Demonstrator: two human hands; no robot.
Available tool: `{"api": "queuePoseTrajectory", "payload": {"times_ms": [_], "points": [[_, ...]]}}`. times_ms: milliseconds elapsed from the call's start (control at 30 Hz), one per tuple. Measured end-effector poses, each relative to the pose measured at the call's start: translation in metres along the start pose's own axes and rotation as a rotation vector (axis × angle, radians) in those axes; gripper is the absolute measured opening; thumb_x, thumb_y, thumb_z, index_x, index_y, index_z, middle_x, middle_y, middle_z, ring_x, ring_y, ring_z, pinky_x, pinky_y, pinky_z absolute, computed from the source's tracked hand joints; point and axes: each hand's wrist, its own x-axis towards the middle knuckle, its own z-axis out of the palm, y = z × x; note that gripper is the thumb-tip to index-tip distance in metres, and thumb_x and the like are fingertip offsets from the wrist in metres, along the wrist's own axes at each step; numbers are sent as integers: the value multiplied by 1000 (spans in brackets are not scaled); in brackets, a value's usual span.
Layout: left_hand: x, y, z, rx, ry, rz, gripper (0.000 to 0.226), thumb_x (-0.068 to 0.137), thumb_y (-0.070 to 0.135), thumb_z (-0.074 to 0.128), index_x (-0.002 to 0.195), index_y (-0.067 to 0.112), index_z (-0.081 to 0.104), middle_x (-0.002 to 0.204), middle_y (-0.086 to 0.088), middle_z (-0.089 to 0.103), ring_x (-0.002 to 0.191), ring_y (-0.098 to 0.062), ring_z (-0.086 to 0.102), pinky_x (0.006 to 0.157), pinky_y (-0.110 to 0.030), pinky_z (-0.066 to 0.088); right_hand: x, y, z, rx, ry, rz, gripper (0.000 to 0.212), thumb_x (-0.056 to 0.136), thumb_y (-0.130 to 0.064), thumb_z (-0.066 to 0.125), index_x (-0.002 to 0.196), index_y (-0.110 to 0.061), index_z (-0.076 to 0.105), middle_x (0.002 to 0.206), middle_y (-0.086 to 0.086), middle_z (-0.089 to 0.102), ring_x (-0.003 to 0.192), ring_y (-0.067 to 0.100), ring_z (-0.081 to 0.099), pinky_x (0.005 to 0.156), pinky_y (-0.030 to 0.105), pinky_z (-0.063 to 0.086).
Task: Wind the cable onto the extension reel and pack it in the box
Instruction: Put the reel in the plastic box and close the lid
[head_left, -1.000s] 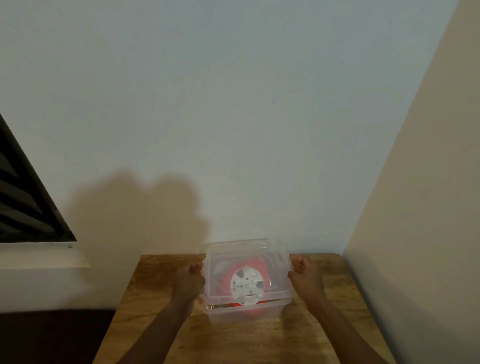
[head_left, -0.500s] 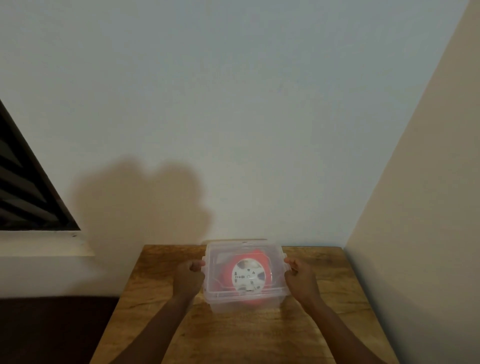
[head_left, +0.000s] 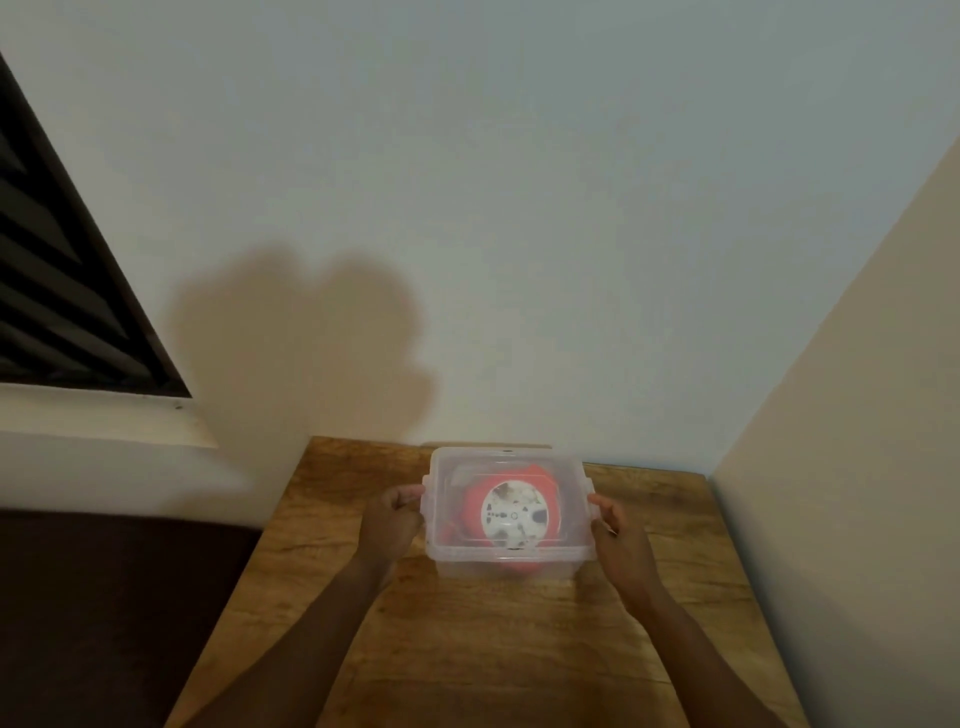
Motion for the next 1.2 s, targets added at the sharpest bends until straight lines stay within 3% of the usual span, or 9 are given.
{"api": "queuePoseTrajectory", "payload": {"times_ms": [200,300,367,467,633,767,967,1100,1200], "points": [[15,5,-5,-4,-53,-164,35,91,-12,63,117,11,60,109,-8,68,92,-22,70,71,-35,62,4,-6,2,20,4,48,27,100,-17,52,126,-22,59,110,-1,68,88,9,68,59,22,57],[19,11,-4,69,-72,-184,26,96,-9,58,112,11,63,102,-7,70,87,-23,71,59,-30,60,6,-6,2,-4,-4,81,30,99,-20,53,129,-21,55,110,0,68,86,13,70,62,29,61],[20,14,-1,162,-57,-149,19,97,-5,61,95,10,73,91,-6,73,78,-22,70,54,-29,58,9,-7,1,-13,-49,102,33,99,-20,52,132,-20,51,113,2,67,88,16,70,66,34,62],[23,16,4,254,5,-96,23,94,-2,63,78,8,76,85,-15,74,74,-28,65,64,-34,55,14,-13,-1,-37,-93,119,41,98,-18,52,138,-19,45,120,4,64,92,18,67,70,35,61],[23,11,2,77,-4,-266,9,96,7,68,94,16,70,108,-12,70,104,-34,66,79,-42,56,2,-16,6,84,-160,128,38,103,-34,42,139,-22,41,123,7,62,97,23,68,78,48,60],[25,13,0,50,-1,-311,14,95,5,70,108,10,70,115,-14,70,112,-37,66,85,-47,57,-9,-12,17,25,-40,93,43,103,-34,40,144,-21,38,129,9,60,105,28,65,84,53,57],[26,22,-9,-17,-60,-420,14,96,-1,66,109,3,71,109,-17,72,105,-38,69,93,-53,58,-13,-9,10,235,-180,140,45,104,-36,37,147,-30,27,131,5,57,104,23,67,79,49,59],[26,19,-9,-25,-60,-427,10,97,0,66,104,3,73,98,-13,73,87,-29,70,91,-53,58,-17,-8,12,273,-151,153,47,103,-37,38,148,-30,25,132,5,55,105,23,66,78,48,60],[26,20,-3,25,-57,-387,9,95,0,70,102,6,72,100,-12,72,93,-31,70,92,-54,59,-22,-7,14,301,-112,143,46,103,-35,40,147,-29,27,132,5,56,105,25,66,78,51,59]]}}
